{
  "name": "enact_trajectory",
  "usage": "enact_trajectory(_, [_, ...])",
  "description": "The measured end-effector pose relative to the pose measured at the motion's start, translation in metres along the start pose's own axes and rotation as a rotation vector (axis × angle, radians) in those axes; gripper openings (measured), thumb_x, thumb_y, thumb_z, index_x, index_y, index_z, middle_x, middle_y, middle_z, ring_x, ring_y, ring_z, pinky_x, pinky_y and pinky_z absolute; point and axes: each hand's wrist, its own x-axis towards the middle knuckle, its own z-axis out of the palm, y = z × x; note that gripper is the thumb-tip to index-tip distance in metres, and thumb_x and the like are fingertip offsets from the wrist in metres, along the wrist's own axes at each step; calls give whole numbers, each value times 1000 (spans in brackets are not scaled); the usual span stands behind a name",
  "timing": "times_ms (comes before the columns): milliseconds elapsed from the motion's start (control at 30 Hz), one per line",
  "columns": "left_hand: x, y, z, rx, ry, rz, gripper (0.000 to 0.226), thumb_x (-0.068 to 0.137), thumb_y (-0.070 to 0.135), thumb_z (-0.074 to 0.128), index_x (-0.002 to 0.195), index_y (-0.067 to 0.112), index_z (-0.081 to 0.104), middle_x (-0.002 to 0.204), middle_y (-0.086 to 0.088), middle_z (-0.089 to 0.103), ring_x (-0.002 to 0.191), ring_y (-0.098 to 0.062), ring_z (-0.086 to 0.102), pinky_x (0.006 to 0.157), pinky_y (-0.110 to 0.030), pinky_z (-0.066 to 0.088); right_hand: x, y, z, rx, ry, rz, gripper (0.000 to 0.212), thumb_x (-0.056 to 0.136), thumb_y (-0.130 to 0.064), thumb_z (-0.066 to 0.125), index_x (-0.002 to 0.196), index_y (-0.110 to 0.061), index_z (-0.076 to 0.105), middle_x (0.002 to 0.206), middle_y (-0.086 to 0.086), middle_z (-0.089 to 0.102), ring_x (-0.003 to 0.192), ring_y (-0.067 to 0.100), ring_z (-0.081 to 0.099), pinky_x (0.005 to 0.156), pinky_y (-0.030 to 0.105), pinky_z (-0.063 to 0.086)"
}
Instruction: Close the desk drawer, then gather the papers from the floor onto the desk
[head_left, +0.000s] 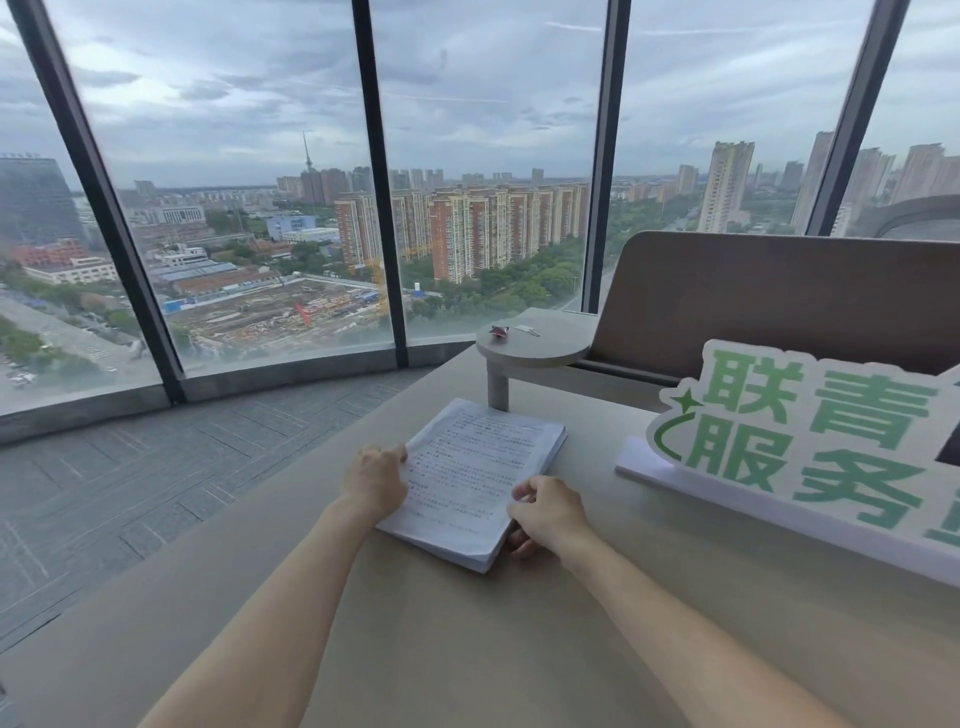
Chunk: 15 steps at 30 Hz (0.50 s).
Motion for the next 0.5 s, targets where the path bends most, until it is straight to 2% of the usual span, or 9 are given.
enact_trajectory(100, [-5,3,-9,199,0,50,44,90,14,40,131,19,54,121,-17,55,116,-34,52,97,-39,44,-1,-7,-7,-200,-40,-65,21,87,-15,54,103,-9,67,96,10,71,64,29,75,52,39,63])
enact_trajectory(167, [-9,7,-18,273,27,63,40,90,12,42,126,17,56,119,-15,55,115,-32,53,94,-37,44,-4,-14,-13,-382,-55,-141,22,88,-21,55,102,-12,68,104,10,72,78,31,75,66,39,64])
enact_trajectory(233, [-15,12,-27,271,50,75,37,89,11,45,123,15,57,116,-15,56,112,-31,54,91,-36,46,-7,-20,-18,-462,-62,-187,28,89,-24,55,110,-13,68,114,11,71,94,32,72,79,37,60])
enact_trajectory(333, [-31,21,-43,132,47,97,37,89,9,46,123,15,59,112,-13,60,106,-30,58,85,-36,50,-19,-32,-29,-481,-86,-193,41,90,-28,56,129,-14,60,124,11,67,109,30,67,89,37,55])
enact_trajectory(400, [-45,28,-59,-56,87,121,39,89,10,49,126,15,60,116,-14,66,105,-30,63,87,-38,53,-34,-41,-45,-453,-85,-239,41,91,-31,59,128,-14,62,116,8,69,99,25,67,89,37,56])
enact_trajectory(500, [-80,42,-97,-378,363,227,35,88,13,61,123,14,65,112,-10,73,100,-22,68,89,-34,54,-68,-57,-82,-247,12,-374,29,90,-33,64,114,-18,70,98,1,74,79,17,68,76,34,59])
